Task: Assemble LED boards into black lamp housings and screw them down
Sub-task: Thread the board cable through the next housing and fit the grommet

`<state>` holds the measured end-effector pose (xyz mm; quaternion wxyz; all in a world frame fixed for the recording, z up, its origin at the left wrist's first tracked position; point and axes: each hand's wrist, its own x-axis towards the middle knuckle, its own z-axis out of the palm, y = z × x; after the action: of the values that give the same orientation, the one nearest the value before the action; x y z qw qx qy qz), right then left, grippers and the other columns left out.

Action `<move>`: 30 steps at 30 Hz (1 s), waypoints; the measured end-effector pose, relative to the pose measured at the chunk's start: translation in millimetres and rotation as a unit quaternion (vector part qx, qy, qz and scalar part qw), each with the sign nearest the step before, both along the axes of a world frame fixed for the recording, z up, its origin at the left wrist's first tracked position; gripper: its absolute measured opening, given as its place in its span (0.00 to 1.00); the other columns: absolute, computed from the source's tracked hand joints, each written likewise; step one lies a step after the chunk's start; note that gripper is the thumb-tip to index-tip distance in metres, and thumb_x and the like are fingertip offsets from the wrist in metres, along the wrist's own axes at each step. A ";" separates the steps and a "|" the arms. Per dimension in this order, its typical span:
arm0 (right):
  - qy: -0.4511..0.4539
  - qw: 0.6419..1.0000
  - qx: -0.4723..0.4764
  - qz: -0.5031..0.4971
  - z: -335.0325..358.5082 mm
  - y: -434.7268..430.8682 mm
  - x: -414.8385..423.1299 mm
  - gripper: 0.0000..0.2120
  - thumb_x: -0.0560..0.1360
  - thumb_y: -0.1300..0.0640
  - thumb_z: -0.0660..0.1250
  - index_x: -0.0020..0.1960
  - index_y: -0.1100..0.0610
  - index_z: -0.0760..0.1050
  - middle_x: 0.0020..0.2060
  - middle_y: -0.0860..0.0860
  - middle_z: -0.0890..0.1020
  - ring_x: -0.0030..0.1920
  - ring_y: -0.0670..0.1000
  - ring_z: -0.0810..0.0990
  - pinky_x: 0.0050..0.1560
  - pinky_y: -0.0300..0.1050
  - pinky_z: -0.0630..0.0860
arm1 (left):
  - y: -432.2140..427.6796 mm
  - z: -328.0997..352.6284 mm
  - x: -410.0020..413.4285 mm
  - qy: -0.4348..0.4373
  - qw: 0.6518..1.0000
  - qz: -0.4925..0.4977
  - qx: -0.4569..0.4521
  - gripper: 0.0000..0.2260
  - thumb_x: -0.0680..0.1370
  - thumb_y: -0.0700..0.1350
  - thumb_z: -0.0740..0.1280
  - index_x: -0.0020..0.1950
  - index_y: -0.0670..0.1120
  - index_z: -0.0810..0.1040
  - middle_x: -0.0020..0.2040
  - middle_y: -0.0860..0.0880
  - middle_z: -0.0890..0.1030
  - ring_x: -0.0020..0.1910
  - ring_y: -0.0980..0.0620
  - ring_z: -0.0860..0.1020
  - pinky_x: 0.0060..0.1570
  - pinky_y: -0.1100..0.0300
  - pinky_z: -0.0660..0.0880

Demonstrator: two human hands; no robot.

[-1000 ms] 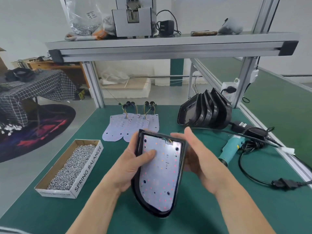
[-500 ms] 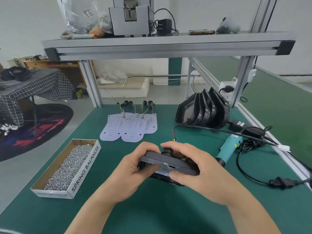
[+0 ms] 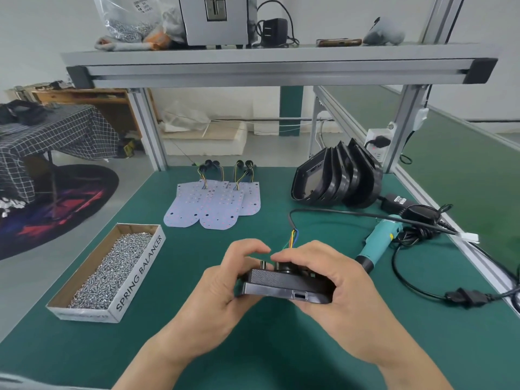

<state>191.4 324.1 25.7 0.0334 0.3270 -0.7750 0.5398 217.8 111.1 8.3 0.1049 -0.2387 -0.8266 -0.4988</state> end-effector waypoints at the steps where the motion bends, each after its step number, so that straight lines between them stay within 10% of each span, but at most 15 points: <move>1: 0.001 1.000 -0.005 -0.003 0.0 -0.1 0.8 0.27 0.68 0.71 0.73 0.60 0.45 0.82 0.50 0.45 0.81 0.53 0.52 0.81 0.53 0.39 0.76 | 0.5 -0.1 0.0 -0.003 1.000 0.004 -0.002 0.20 0.80 0.41 0.66 0.66 0.58 0.65 0.46 0.52 0.83 0.36 0.49 0.73 0.41 0.65 0.72; 13: 0.025 0.997 0.042 -0.066 8.6 3.8 7.4 0.23 0.71 0.54 0.78 0.62 0.41 0.75 0.55 0.39 0.82 0.57 0.45 0.81 0.54 0.36 0.75 | 7.2 7.2 -1.2 -0.014 0.998 -0.008 0.057 0.16 0.80 0.43 0.68 0.67 0.56 0.76 0.57 0.53 0.84 0.53 0.52 0.82 0.55 0.62 0.78; 17: 0.082 0.992 0.071 -0.071 7.0 2.7 12.1 0.29 0.72 0.57 0.74 0.72 0.45 0.74 0.60 0.36 0.81 0.62 0.40 0.79 0.60 0.33 0.72 | 8.3 7.1 -2.0 0.002 0.997 -0.009 0.071 0.17 0.79 0.42 0.68 0.66 0.55 0.77 0.60 0.54 0.83 0.58 0.53 0.82 0.58 0.66 0.75; 30: 0.194 0.973 0.028 -0.124 5.9 9.1 1.5 0.18 0.70 0.63 0.74 0.60 0.55 0.83 0.47 0.41 0.84 0.45 0.45 0.81 0.49 0.37 0.75 | 20.4 15.0 -13.6 0.032 0.997 -0.041 0.059 0.22 0.80 0.35 0.67 0.70 0.55 0.74 0.58 0.55 0.83 0.56 0.52 0.82 0.58 0.66 0.75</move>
<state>192.9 333.2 31.6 0.2405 0.3273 -0.8033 0.4356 204.2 131.5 23.3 0.1245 -0.2821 -0.7814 -0.5425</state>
